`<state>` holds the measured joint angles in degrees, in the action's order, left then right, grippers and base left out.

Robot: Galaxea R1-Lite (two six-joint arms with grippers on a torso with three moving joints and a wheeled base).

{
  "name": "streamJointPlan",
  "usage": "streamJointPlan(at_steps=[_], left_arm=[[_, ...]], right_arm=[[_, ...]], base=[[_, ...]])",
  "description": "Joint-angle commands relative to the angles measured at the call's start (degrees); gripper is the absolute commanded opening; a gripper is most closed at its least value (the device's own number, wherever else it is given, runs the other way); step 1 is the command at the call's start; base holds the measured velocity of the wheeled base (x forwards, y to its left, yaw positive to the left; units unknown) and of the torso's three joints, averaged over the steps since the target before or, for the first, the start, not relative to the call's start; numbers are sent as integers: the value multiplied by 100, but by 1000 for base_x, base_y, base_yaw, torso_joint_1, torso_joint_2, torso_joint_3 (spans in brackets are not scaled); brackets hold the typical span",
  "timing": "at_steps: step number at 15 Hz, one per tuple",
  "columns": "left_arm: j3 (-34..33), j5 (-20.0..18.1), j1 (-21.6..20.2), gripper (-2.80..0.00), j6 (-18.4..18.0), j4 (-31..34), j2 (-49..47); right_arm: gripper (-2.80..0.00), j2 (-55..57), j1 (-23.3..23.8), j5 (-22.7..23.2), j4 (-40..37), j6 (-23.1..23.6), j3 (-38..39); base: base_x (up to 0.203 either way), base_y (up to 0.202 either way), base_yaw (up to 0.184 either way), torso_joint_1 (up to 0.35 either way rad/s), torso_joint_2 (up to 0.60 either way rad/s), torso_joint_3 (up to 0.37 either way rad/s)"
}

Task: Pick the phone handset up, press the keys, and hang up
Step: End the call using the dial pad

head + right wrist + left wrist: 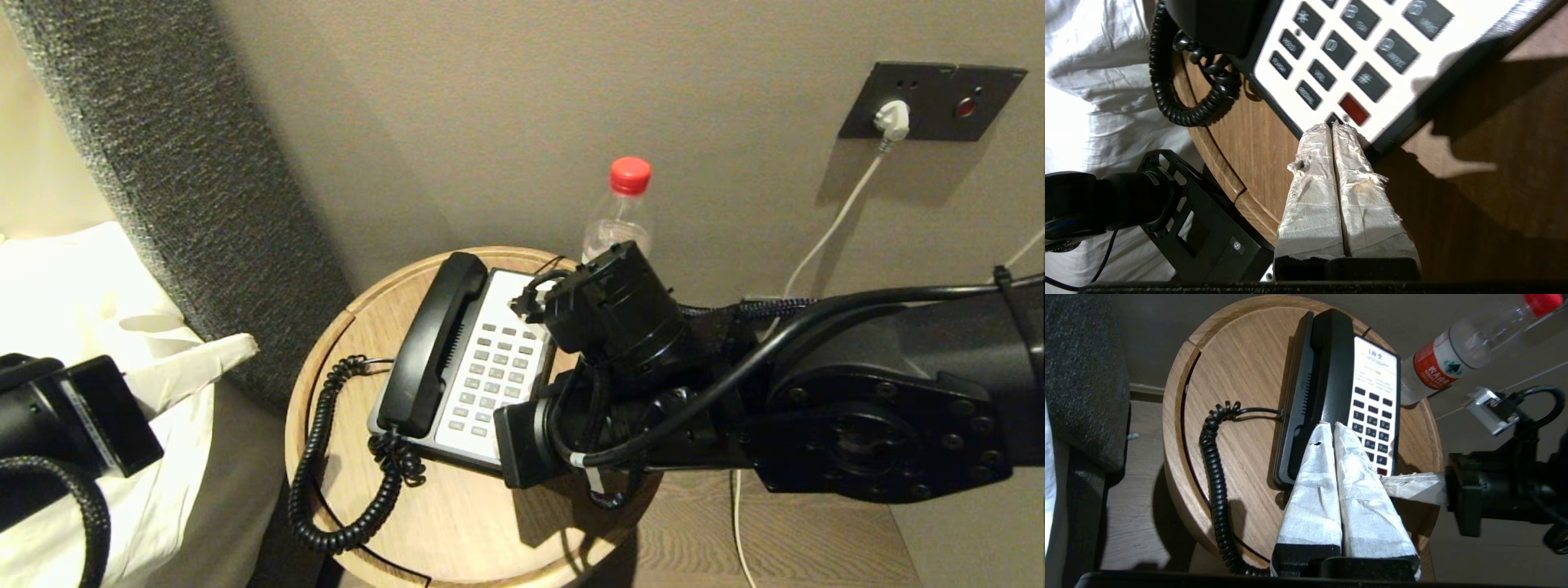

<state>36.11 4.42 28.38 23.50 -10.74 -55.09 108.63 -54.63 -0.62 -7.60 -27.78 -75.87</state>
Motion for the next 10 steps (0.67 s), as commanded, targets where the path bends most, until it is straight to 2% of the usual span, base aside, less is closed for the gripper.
streamJointPlan(at_steps=[1,6,10], left_arm=[[-70,6,-44,-280,14,3,39],[-366,15,-177,-280,32,41,201],[-404,32,-592,-280,128,93,280]], right_arm=[[-280,-172,-4,-3,-12,-34,-27],[-280,-824,-4,-45,-273,-79,-17],[-280,-1578,14,-163,-392,-359,50]], base=[[0,0,0,0,0,0],[0,0,0,0,0,0],[0,0,0,0,0,0]])
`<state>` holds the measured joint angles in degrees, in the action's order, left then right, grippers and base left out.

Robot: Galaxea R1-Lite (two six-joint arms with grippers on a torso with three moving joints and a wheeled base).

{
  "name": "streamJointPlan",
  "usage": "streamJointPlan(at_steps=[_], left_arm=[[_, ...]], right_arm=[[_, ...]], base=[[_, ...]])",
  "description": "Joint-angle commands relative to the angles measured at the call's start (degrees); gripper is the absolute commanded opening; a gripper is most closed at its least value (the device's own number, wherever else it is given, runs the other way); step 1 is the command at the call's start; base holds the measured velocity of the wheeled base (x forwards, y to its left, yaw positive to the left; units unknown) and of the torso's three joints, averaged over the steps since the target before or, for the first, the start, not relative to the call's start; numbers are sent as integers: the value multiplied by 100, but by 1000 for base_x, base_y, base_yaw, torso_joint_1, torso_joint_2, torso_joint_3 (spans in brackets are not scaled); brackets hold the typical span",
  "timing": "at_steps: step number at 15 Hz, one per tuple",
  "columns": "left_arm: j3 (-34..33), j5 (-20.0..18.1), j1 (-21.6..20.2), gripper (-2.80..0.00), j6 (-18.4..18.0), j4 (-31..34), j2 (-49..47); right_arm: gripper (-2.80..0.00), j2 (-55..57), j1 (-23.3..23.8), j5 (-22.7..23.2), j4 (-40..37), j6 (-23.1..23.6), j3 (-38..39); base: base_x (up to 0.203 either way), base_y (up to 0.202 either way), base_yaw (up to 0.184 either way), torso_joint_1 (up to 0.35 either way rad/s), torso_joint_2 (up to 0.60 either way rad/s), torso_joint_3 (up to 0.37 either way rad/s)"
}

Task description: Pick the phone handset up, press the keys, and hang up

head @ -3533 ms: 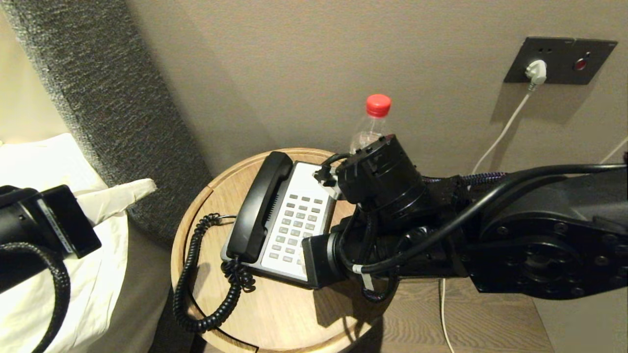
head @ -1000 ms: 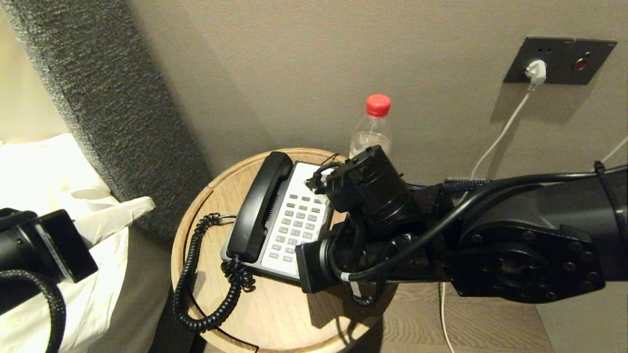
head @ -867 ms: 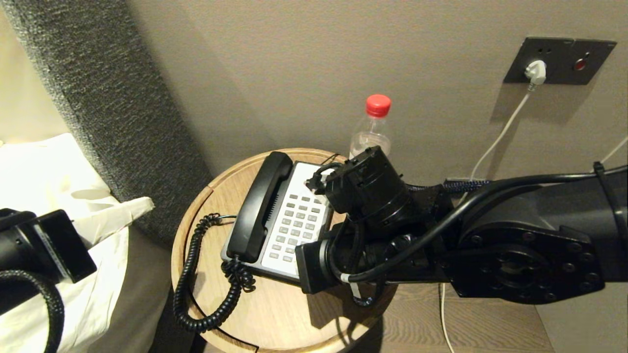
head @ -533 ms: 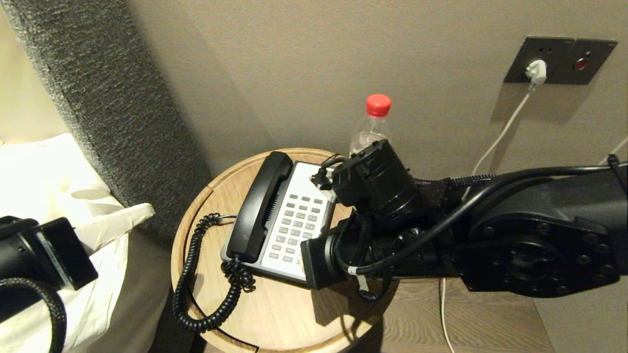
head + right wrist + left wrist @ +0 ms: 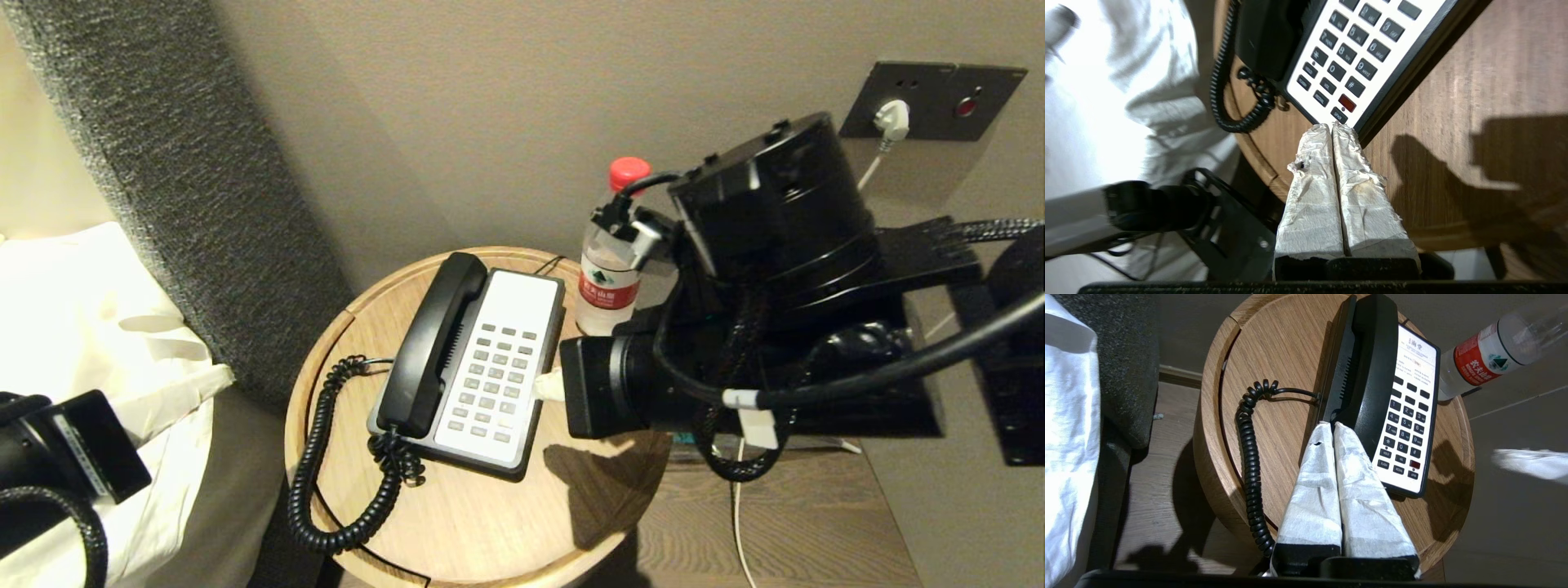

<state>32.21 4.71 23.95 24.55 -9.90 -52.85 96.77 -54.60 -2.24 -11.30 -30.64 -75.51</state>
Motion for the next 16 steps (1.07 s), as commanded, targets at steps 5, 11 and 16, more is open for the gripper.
streamJointPlan(at_steps=[5,11,16], left_arm=[[-71,12,-574,-280,342,413,351],[-272,300,-1308,-280,749,853,905],[-567,289,-1884,-280,874,1309,1647]], right_arm=[[-280,-1009,231,-27,-46,-326,177],[-280,-2047,1262,-22,-96,-565,642],[-280,-2681,1986,4,-93,-593,963]], base=[[0,0,0,0,0,0],[0,0,0,0,0,0],[0,0,0,0,0,0]])
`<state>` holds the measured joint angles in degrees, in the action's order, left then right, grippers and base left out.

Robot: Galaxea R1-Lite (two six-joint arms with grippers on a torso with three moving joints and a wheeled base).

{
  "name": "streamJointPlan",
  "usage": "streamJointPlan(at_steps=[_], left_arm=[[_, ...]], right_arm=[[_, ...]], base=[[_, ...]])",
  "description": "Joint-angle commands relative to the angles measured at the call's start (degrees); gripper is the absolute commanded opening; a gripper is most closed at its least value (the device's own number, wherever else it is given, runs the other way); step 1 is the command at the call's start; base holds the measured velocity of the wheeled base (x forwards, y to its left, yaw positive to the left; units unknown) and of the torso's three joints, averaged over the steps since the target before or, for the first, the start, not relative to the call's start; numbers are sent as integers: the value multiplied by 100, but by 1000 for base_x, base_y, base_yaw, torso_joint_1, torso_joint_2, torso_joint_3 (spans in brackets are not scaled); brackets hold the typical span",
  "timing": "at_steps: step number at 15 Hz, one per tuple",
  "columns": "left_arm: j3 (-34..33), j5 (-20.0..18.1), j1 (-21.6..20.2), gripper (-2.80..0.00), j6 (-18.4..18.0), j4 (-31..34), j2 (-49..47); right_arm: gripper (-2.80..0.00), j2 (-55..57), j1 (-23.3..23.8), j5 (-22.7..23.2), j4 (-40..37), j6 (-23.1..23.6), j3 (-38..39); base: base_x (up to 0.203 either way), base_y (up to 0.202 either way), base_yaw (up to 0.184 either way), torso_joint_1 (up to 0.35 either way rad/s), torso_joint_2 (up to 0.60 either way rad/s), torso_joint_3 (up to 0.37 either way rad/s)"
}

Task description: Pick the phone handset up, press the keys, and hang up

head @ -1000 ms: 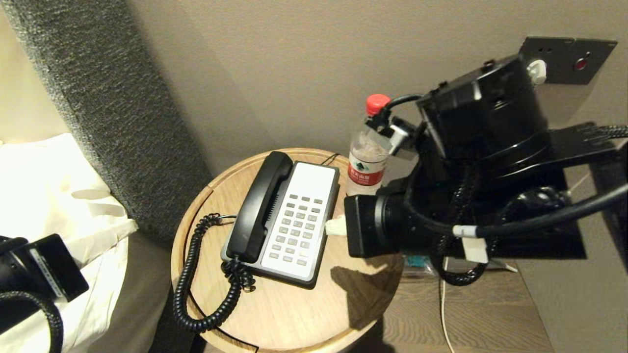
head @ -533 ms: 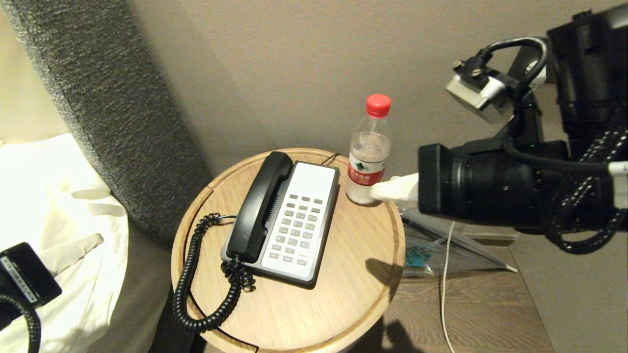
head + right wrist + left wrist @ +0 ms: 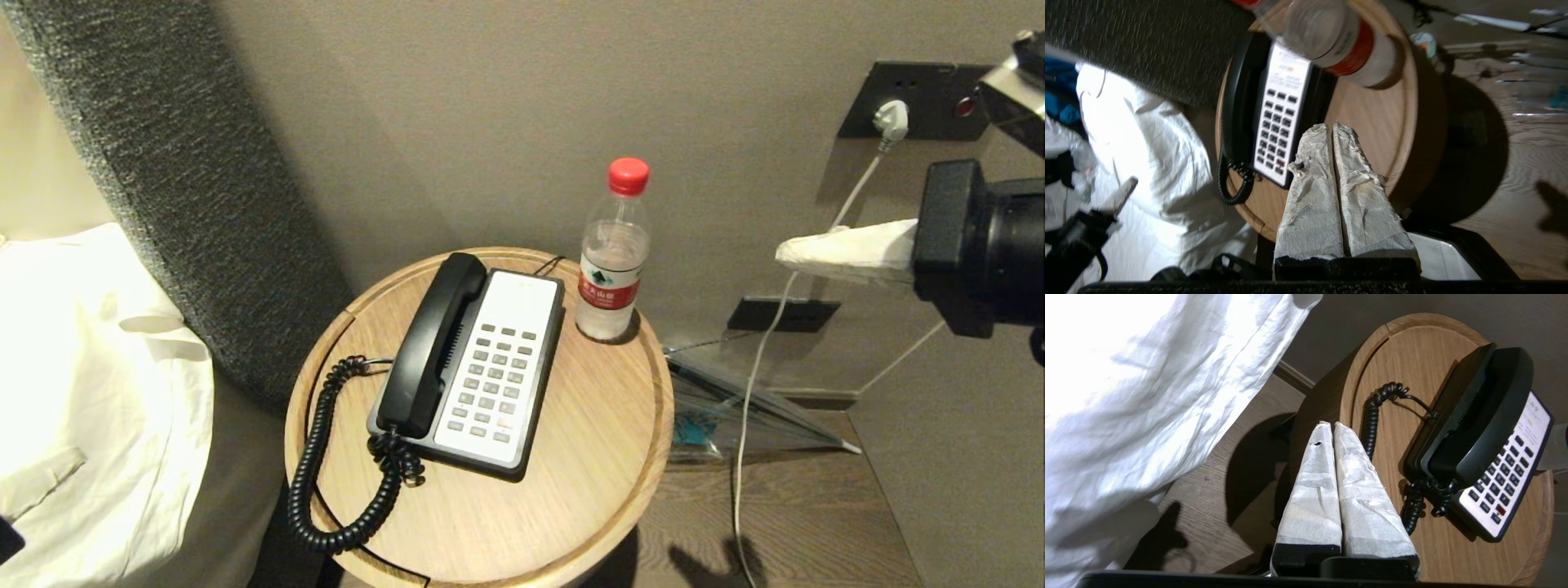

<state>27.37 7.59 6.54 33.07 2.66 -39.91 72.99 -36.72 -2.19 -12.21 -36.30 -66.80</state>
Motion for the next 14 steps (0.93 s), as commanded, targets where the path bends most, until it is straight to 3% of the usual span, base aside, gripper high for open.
streamJointPlan(at_steps=[1,10,14], left_arm=[[-199,-2,-177,-280,23,110,500],[-974,-52,-478,-280,-6,396,1657],[-1175,-14,-531,-280,-49,660,2222]], right_arm=[[-280,-406,280,0,-2,-42,167],[-280,-2071,1999,28,-28,-92,1213],[-280,-3478,2344,57,-631,-206,1781]], base=[[0,0,0,0,0,0],[0,0,0,0,0,0],[0,0,0,0,0,0]])
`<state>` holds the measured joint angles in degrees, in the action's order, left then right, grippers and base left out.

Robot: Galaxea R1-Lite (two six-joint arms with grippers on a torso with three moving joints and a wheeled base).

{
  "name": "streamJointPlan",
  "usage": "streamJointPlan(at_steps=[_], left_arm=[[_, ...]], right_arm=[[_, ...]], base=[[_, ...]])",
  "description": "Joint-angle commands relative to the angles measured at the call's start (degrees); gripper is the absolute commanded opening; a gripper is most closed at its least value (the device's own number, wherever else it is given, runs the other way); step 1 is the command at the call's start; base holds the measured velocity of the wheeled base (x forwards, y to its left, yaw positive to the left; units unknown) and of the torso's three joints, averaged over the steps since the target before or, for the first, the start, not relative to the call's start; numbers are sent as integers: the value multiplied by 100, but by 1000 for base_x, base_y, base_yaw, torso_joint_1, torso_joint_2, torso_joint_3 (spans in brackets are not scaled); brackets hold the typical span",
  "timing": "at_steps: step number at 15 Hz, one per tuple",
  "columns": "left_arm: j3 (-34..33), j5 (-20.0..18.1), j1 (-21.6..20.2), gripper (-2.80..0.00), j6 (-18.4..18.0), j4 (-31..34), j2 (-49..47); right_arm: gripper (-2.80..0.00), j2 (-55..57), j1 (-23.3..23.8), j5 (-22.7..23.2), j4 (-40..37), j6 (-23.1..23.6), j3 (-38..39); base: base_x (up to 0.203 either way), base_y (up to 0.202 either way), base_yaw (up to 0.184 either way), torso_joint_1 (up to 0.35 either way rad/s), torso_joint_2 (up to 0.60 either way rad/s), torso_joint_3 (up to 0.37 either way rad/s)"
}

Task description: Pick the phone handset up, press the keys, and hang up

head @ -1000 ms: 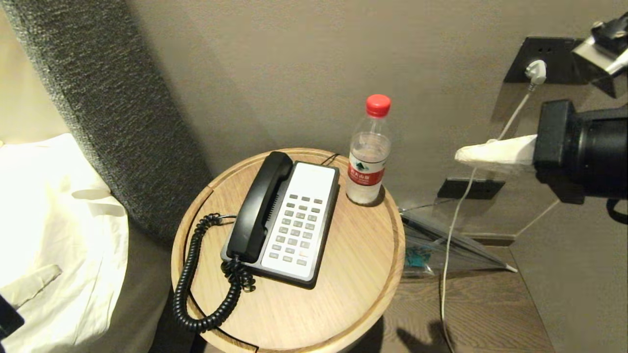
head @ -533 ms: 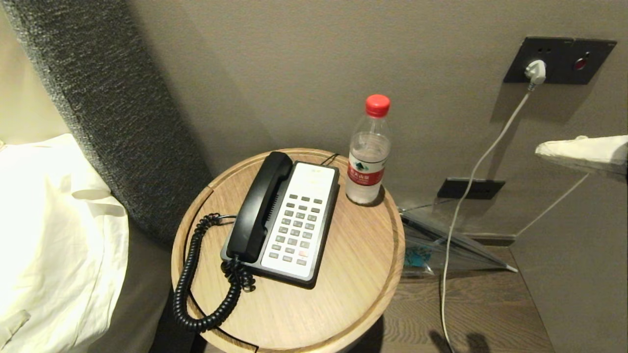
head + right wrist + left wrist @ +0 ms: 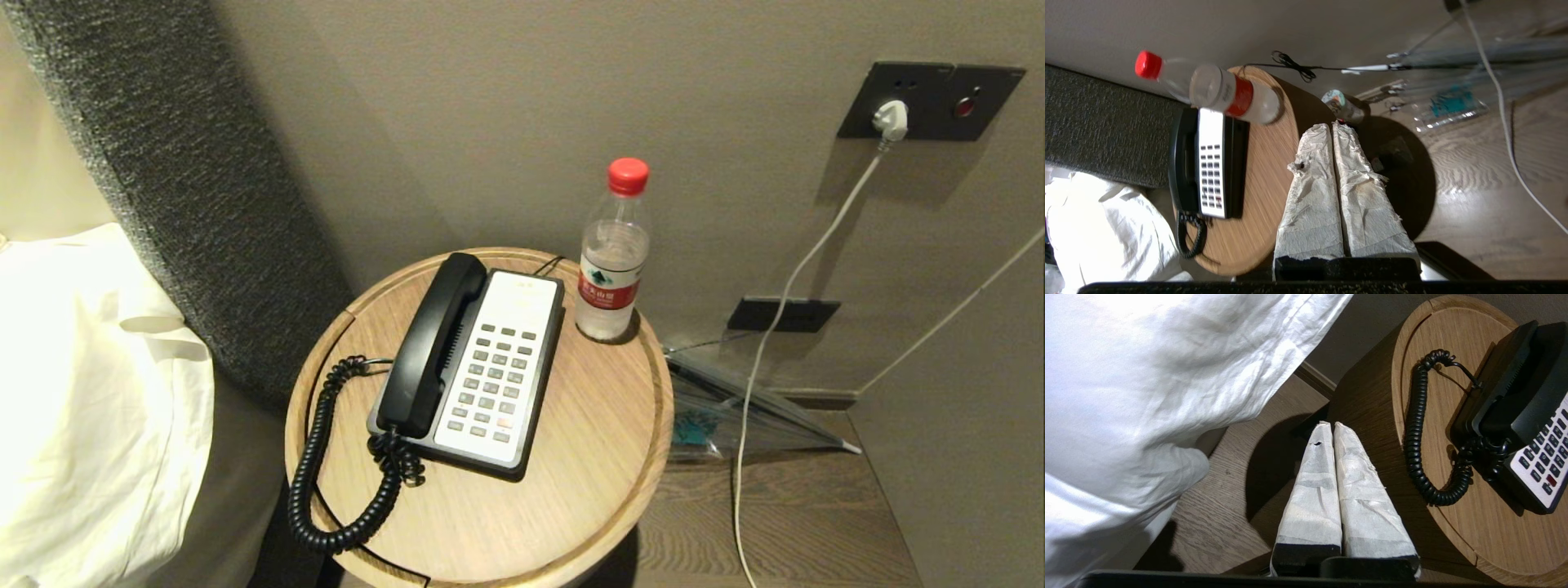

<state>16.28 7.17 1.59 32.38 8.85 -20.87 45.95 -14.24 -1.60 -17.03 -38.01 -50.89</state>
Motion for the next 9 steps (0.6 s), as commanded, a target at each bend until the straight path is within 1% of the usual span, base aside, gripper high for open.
streamJointPlan(at_steps=[1,3,6,7,9], left_arm=[[-80,30,-162,-280,14,122,463],[-193,67,-355,-280,27,227,623],[-355,134,-359,-280,17,211,701],[-413,135,-353,-280,14,237,777],[-424,144,-353,-280,5,231,795]], right_arm=[[-280,-1152,133,0,-333,-57,312],[-280,-1777,189,17,-756,-77,461],[-280,-2937,258,46,-1379,-70,770],[-280,-3077,284,-8,-1510,-75,847],[-280,-3052,309,-127,-1599,28,1389]], base=[[0,0,0,0,0,0],[0,0,0,0,0,0],[0,0,0,0,0,0],[0,0,0,0,0,0],[0,0,0,0,0,0]])
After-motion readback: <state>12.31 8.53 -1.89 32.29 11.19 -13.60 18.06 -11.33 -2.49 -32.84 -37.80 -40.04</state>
